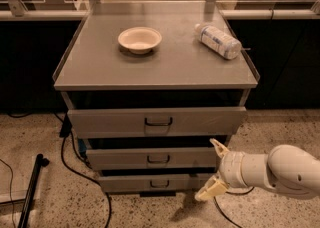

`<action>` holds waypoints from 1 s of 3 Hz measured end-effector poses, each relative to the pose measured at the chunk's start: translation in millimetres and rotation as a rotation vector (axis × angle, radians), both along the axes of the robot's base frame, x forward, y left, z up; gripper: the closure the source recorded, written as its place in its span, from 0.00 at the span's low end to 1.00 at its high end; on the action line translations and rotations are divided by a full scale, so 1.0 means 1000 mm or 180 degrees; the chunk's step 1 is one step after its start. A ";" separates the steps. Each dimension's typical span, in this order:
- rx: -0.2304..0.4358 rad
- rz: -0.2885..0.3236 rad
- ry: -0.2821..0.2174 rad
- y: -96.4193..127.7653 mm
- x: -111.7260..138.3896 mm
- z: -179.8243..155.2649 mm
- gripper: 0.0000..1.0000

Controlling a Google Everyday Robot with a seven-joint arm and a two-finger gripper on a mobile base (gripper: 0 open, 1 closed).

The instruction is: Open bottom drawer

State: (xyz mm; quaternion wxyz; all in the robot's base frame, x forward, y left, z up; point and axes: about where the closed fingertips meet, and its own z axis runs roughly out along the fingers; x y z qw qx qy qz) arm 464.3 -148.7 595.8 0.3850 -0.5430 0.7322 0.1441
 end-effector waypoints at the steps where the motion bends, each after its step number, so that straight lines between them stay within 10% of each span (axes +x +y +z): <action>1: -0.0027 -0.0062 0.0050 -0.005 0.009 -0.024 0.00; 3: -0.0023 -0.0058 0.0015 -0.016 0.030 -0.102 0.00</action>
Offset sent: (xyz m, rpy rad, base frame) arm 0.0353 -0.0266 -0.1224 -0.0166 0.0491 -0.0714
